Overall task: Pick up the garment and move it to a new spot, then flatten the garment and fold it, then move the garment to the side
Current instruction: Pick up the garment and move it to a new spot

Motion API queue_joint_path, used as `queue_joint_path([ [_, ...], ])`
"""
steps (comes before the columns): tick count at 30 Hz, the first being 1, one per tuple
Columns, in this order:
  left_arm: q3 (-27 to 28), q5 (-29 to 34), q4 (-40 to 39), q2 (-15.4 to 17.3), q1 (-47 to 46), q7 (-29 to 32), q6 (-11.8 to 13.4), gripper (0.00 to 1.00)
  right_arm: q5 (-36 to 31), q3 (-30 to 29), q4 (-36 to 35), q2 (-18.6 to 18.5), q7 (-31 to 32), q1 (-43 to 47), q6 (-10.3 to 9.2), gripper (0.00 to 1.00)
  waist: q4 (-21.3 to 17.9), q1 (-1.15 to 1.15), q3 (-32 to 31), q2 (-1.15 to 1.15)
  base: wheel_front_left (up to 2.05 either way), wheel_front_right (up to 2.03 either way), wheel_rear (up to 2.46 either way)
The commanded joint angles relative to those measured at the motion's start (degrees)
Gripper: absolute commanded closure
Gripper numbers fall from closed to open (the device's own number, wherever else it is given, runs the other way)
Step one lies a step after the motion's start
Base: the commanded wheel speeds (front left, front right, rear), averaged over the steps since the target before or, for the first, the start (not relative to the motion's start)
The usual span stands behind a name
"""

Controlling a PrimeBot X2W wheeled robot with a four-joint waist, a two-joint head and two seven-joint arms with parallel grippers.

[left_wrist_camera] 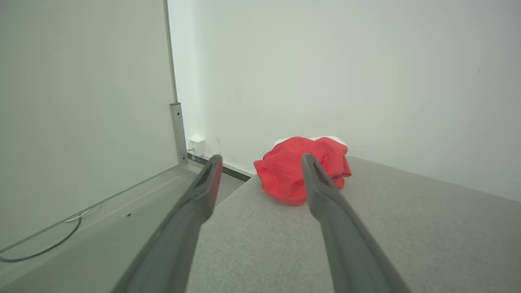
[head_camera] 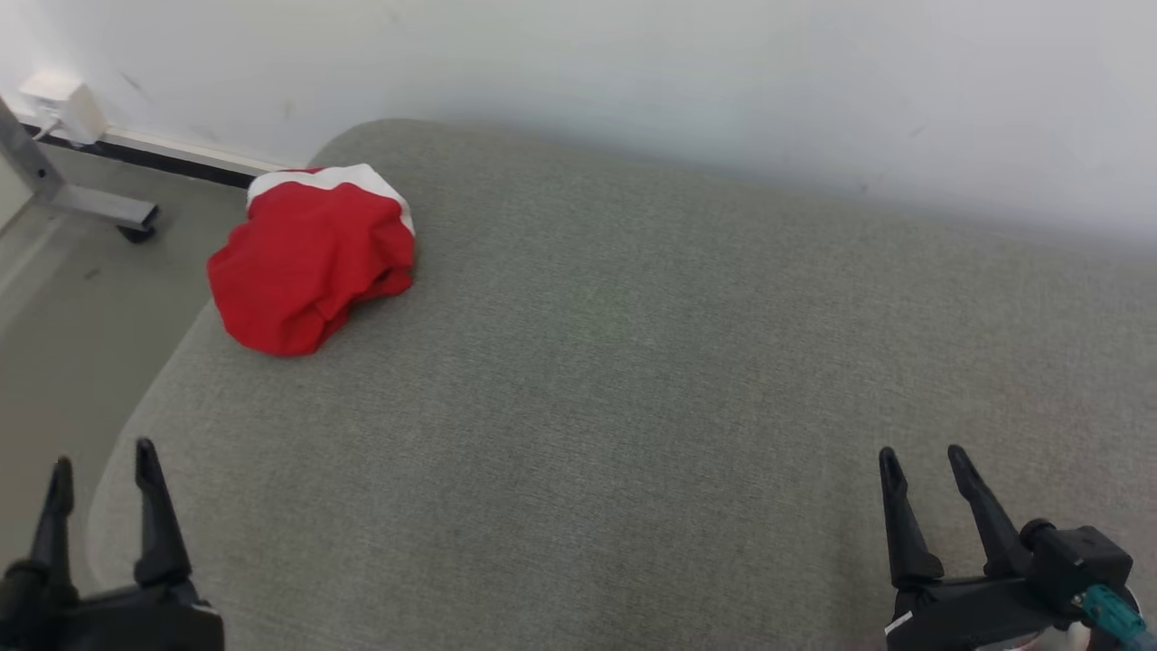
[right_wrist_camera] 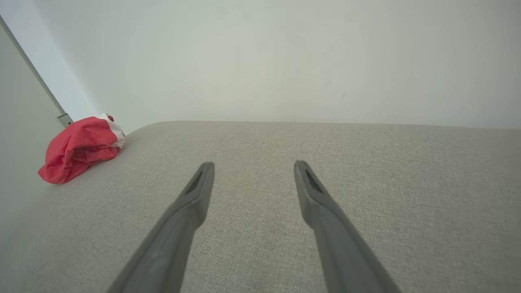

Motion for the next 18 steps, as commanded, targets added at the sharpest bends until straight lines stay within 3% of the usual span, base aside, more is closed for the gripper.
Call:
queue_joint_path([
  [1, 0.73, -0.81, 0.39, 1.15, -2.9, -0.1, -0.02, 0.0, -0.38, -0.24, -0.58, -0.49, 0.19, -1.1, -0.11, 0.0, -4.74, 0.0, 3.8, 0.0, 0.0, 0.0, 0.0],
  [10, 2.94, -3.47, 2.92, 7.94, -17.22, 2.79, -0.28, 0.0, -1.91, -2.9, -3.55, -0.94, 0.76, -4.61, -0.11, 0.0, -13.93, 0.0, 12.79, 0.0, 0.0, 0.0, 0.0],
  [18, 3.82, -5.14, 5.85, 11.87, -25.89, 4.69, -0.14, 0.0, -2.88, -4.32, -5.79, -0.67, 0.62, -6.72, -0.11, 0.0, -18.58, 0.0, 18.26, 0.0, 0.0, 0.0, 0.0],
])
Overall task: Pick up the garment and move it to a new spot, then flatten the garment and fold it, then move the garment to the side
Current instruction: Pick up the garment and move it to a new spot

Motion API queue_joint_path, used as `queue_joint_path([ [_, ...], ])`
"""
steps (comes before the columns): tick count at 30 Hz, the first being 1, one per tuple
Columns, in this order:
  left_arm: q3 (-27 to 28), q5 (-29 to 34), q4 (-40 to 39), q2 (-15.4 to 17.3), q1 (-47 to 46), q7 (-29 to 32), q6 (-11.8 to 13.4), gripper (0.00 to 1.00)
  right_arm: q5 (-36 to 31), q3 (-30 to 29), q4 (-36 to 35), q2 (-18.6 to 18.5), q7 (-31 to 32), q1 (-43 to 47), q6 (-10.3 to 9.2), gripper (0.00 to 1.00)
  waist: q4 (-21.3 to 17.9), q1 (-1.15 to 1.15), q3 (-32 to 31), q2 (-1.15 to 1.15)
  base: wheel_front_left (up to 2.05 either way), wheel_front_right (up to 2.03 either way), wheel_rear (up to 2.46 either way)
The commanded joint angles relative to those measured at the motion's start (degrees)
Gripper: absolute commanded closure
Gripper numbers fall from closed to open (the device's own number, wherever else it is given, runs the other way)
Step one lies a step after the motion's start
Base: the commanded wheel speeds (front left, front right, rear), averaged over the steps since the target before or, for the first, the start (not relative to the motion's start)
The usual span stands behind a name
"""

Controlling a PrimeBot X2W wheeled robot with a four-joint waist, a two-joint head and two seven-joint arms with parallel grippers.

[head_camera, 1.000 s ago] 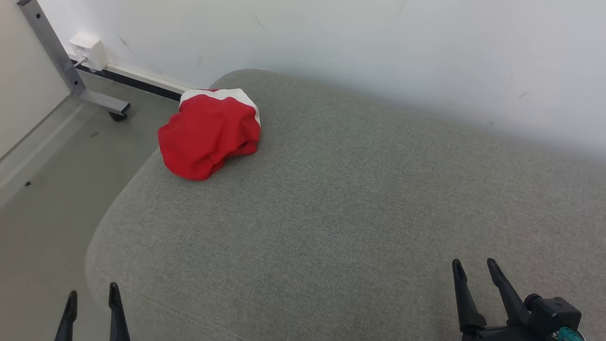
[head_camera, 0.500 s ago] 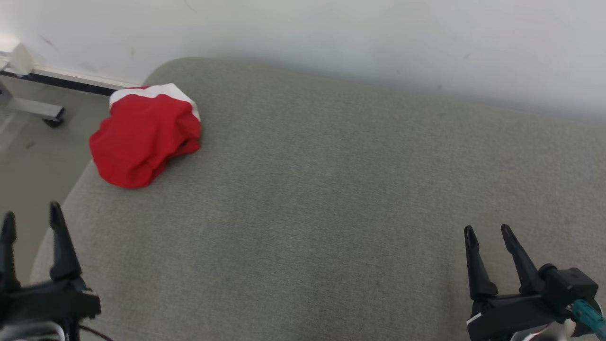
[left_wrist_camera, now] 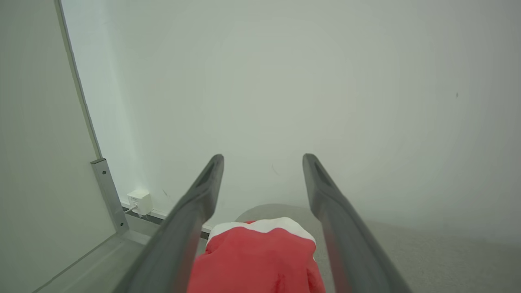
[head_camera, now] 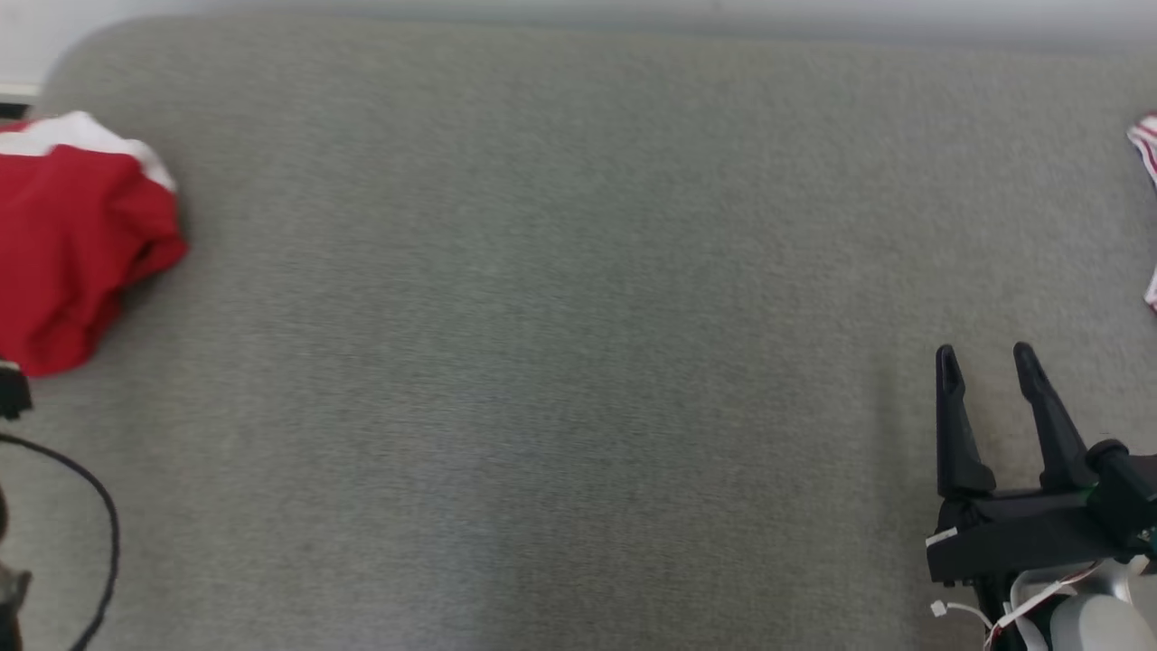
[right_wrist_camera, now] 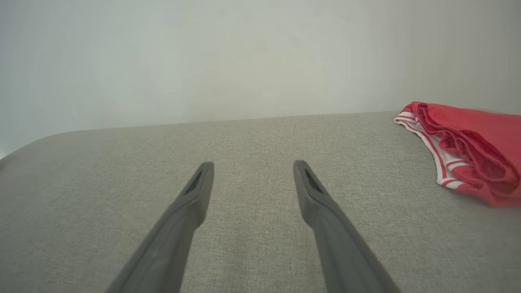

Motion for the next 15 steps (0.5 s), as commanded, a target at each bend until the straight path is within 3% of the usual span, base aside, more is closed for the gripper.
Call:
queue_joint_path([
  [1, -0.15, -0.32, 0.3, 0.46, -1.03, 0.06, -0.12, 0.0, -0.35, -0.21, -0.4, 0.03, -0.1, -0.65, -0.11, 0.0, -5.88, -0.02, 5.9, -0.02, 0.0, 0.0, 0.0],
  [15, -1.39, -0.92, 11.93, 6.17, -9.14, 6.9, -0.27, 0.0, -1.87, -0.92, -4.66, -1.16, 2.62, -2.31, -0.11, 0.0, -8.9, -0.02, 9.05, -0.02, 0.0, 0.0, 0.0],
])
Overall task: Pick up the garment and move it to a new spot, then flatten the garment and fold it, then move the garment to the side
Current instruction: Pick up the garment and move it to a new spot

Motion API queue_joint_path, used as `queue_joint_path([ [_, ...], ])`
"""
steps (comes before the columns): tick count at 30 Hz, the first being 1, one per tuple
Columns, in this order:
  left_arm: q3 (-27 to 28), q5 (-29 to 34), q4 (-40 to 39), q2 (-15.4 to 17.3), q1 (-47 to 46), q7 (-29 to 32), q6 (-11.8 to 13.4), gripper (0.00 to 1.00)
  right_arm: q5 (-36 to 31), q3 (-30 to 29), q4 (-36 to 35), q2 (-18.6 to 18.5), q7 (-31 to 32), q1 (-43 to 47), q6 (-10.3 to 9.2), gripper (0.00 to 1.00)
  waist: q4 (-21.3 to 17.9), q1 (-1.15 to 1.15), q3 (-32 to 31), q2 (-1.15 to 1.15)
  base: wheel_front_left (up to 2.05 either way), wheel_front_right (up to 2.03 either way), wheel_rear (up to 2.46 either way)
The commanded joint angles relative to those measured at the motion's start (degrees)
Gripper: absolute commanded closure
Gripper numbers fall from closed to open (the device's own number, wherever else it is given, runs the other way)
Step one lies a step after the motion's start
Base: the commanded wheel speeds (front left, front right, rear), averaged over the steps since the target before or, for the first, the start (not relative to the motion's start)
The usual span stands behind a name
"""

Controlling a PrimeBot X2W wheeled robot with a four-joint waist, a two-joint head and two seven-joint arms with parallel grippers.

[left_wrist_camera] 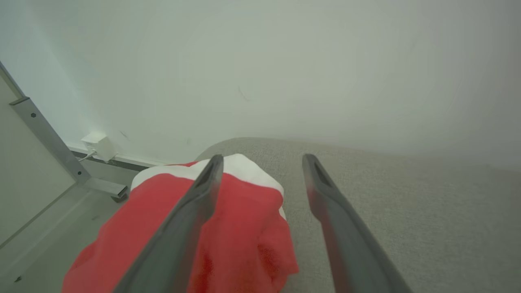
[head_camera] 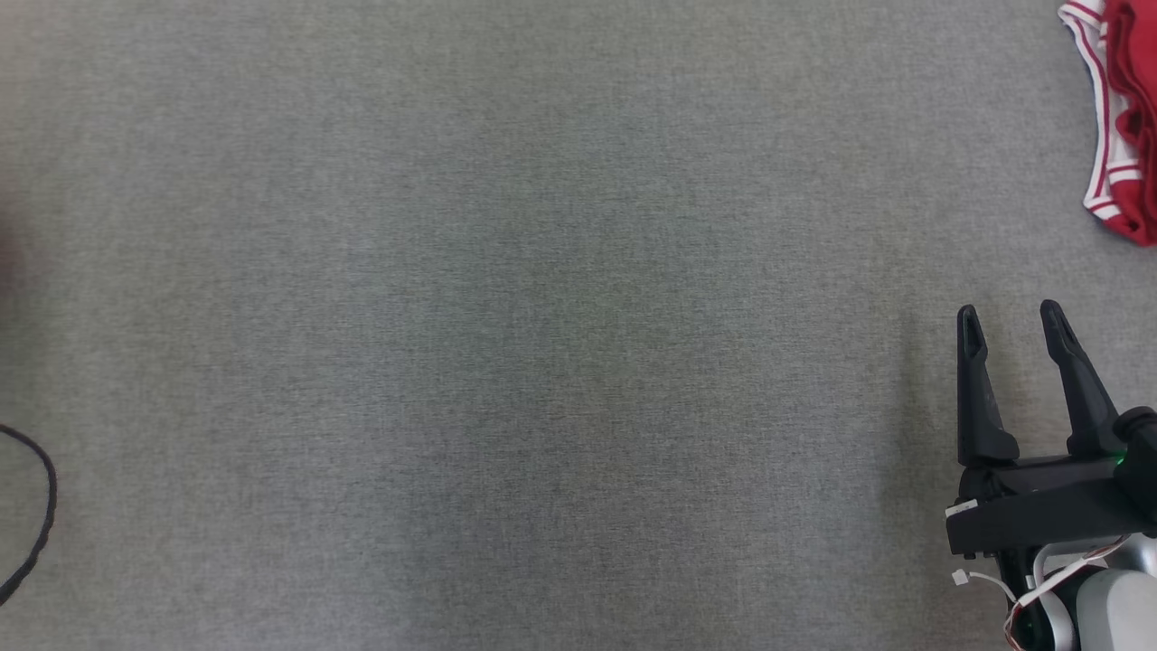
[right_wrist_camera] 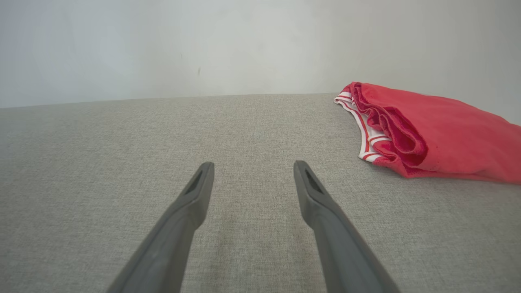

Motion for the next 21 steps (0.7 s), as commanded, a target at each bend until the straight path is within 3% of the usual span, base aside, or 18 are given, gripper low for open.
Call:
queue_joint_path([
  [1, 0.1, 0.07, 0.97, 0.46, -0.7, 0.05, -0.16, 0.0, -0.34, 0.1, -0.27, 0.02, 0.03, -0.44, -0.11, 0.0, -0.87, -0.01, 0.72, -0.01, 0.0, 0.0, 0.0],
  [7, -0.69, 0.29, 8.77, 2.01, -2.55, 3.19, 0.49, 0.0, -0.36, 0.14, -0.52, -0.15, 0.36, -0.52, -0.11, 0.0, -1.12, -0.01, 0.85, -0.01, 0.0, 0.0, 0.0],
  [17, -2.33, -0.83, 20.29, 2.85, -5.39, 13.47, 1.04, 0.0, -0.37, 0.46, -0.82, -0.2, 0.6, -1.1, -0.11, 0.0, -1.51, -0.01, 0.74, -0.01, 0.0, 0.0, 0.0],
  [18, -2.46, -0.83, 21.19, 2.81, -5.5, 14.03, 1.09, 0.24, -0.38, 0.5, -0.81, -0.13, 0.61, -1.16, -0.11, 0.0, -1.59, -0.01, 0.69, -0.01, 0.0, 0.0, 0.0],
  [19, -2.71, -0.77, 21.86, 2.84, -5.51, 14.33, 1.11, 0.78, -0.39, 0.5, -0.83, -0.08, 0.66, -1.2, -0.11, 0.0, -1.62, -0.01, 0.64, -0.01, 0.0, 0.0, 0.0],
  [20, -2.84, -0.6, 22.45, 2.96, -5.62, 14.18, 1.27, 1.0, -0.41, 0.53, -0.84, -0.05, 0.69, -1.22, -0.11, 0.0, -1.67, -0.01, 0.6, -0.01, 0.0, 0.0, 0.0],
  [21, -2.99, -0.51, 22.95, 2.94, -5.79, 13.96, 1.34, 1.0, -0.45, 0.54, -0.83, -0.01, 0.71, -1.2, -0.11, 0.0, -1.69, -0.01, 0.51, -0.01, 0.0, 0.0, 0.0],
])
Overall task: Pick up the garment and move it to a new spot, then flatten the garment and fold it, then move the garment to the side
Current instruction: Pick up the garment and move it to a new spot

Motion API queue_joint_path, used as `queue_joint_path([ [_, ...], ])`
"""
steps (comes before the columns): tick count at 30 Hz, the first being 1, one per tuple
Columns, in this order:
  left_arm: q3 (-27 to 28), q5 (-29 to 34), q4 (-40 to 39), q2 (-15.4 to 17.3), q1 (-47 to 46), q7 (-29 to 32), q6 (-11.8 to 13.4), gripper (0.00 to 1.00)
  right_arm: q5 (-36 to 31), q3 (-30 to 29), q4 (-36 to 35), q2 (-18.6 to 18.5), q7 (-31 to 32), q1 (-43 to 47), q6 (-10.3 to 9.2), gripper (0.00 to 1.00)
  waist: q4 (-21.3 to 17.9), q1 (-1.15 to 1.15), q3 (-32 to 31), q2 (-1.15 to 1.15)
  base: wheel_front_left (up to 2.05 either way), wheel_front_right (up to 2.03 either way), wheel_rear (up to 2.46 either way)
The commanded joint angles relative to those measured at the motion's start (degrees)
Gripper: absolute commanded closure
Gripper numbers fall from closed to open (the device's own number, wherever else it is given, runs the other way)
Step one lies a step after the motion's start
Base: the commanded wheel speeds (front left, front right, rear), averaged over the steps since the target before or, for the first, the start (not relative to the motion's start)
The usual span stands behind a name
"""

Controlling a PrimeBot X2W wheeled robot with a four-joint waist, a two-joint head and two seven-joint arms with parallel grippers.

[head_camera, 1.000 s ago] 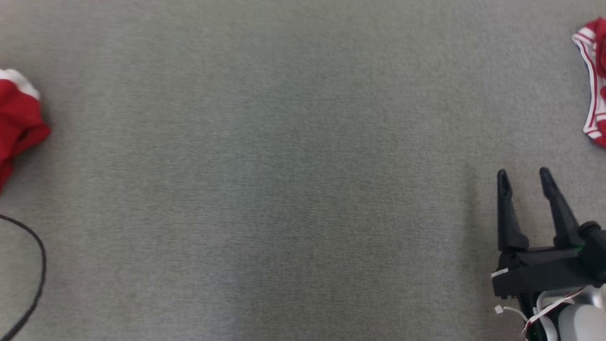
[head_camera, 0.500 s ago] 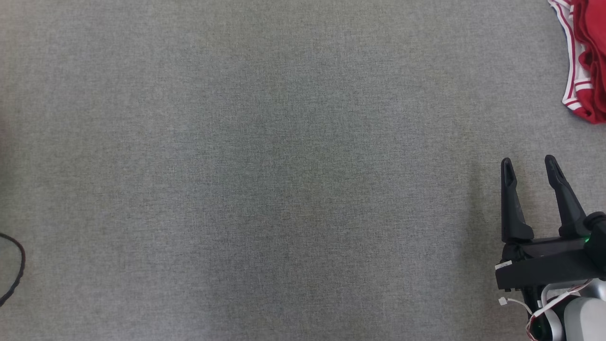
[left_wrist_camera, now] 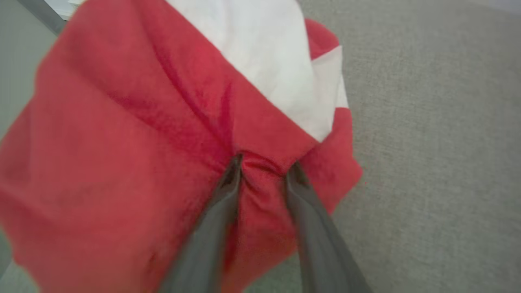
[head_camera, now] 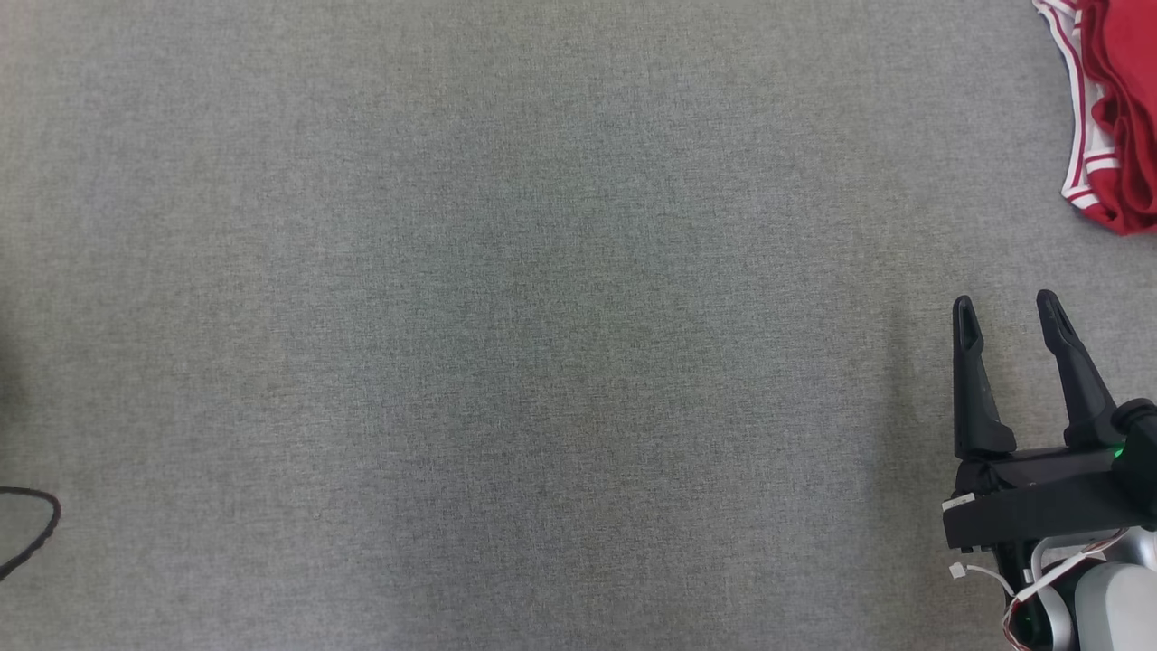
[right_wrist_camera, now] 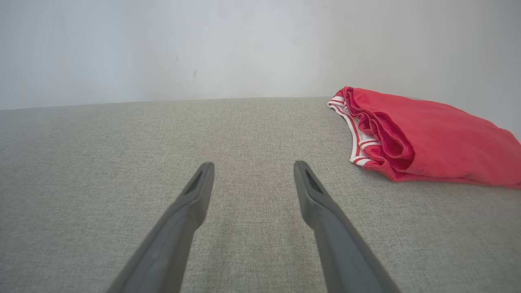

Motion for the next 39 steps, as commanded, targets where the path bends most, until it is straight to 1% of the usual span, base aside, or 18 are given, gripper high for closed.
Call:
queue_joint_path([
  [1, -0.36, 0.32, 1.19, 0.09, -0.48, -0.49, 0.21, 1.0, -0.44, -0.05, -0.03, 0.02, 0.05, -0.45, -0.11, 0.0, -0.01, 0.0, -0.26, 0.0, 0.0, 0.0, 0.0],
  [4, -1.0, 0.84, 1.07, 0.21, -1.44, -2.94, 0.13, 1.0, -0.35, -0.38, 0.21, -0.04, -0.15, -0.11, -0.11, 0.0, 0.29, 0.0, -1.03, 0.0, 0.0, 0.0, 0.0],
  [5, -1.39, 1.25, -0.49, 0.35, -2.34, -6.61, -0.27, 1.0, -0.19, -0.43, 0.49, 0.06, -0.45, 0.17, -0.11, 0.0, 0.55, 0.0, -1.8, 0.0, 0.0, 0.0, 0.0],
  [6, -1.39, 1.25, -0.49, 0.35, -2.34, -6.61, -0.27, 1.0, -0.19, -0.43, 0.49, 0.06, -0.45, 0.17, -0.11, 0.0, 0.55, 0.0, -1.8, 0.0, 0.0, 0.0, 0.0],
  [8, -1.61, 1.38, -2.27, 0.43, -3.28, -11.27, -0.59, 1.0, 0.15, -0.47, 0.78, 0.2, -0.79, 0.37, -0.11, 0.0, 0.89, 0.0, -2.64, 0.0, 0.0, 0.0, 0.0],
  [11, -2.53, 1.96, -4.72, 0.22, -4.58, -16.67, -1.09, 1.0, 0.66, -0.14, 1.59, 0.59, -1.12, 0.84, -0.11, 0.0, 1.3, 0.0, -4.27, 0.0, 0.0, 0.0, 0.0],
  [12, -2.76, 1.82, -5.7, 0.35, -5.28, -18.04, -1.33, 1.0, 0.85, 0.03, 1.89, 0.74, -1.31, 0.94, -0.11, 0.0, 1.36, 0.0, -4.85, 0.0, 0.0, 0.0, 0.0],
  [15, -4.33, 1.3, -9.14, -0.82, -6.65, -20.17, -1.81, 1.0, 1.25, 0.06, 3.17, 1.09, -2.0, 1.56, -0.11, 0.0, 1.56, 0.0, -6.83, 0.0, 0.0, 0.0, 0.0],
  [21, -8.88, 1.08, -18.55, -3.23, -9.52, -19.02, -2.2, 1.0, 2.48, 0.99, 5.88, 2.12, -3.73, 1.9, -0.11, 0.0, 0.26, 0.0, -9.45, 0.0, 0.0, 0.0, 0.0],
  [23, -10.69, 1.03, -21.72, -3.85, -10.55, -17.76, -2.31, 1.0, 3.01, 1.4, 7.0, 2.5, -4.46, 1.89, -0.11, 0.0, -0.83, 0.0, -10.08, 0.0, 0.0, 0.0, 0.0],
  [27, -14.54, 0.42, -28.81, -6.46, -11.69, -14.75, -2.44, 1.0, 3.97, 2.13, 9.46, 3.13, -6.33, 1.84, -0.11, 0.0, -3.67, 0.0, -11.23, 0.0, 0.0, 0.0, 0.0],
  [30, -17.51, 0.25, -32.87, -8.8, -12.52, -12.38, -2.36, 1.0, 4.79, 2.55, 11.4, 3.56, -7.64, 1.83, -0.11, 0.0, -6.11, 0.0, -11.82, 0.0, 0.0, 0.0, 0.0],
  [33, -21.05, 0.24, -35.67, -11.89, -12.64, -10.5, -2.37, 1.0, 5.64, 2.77, 13.07, 3.8, -8.78, 1.82, -0.11, 0.0, -8.79, 0.0, -12.22, 0.0, 0.0, 0.0, 0.0],
  [39, -27.35, -0.25, -38.52, -18.59, -11.02, -8.53, -2.1, 1.0, 6.88, 2.9, 15.83, 4.05, -10.4, 2.51, -0.11, 0.0, -13.47, 0.0, -12.64, 0.0, 0.0, 0.0, 0.0],
])
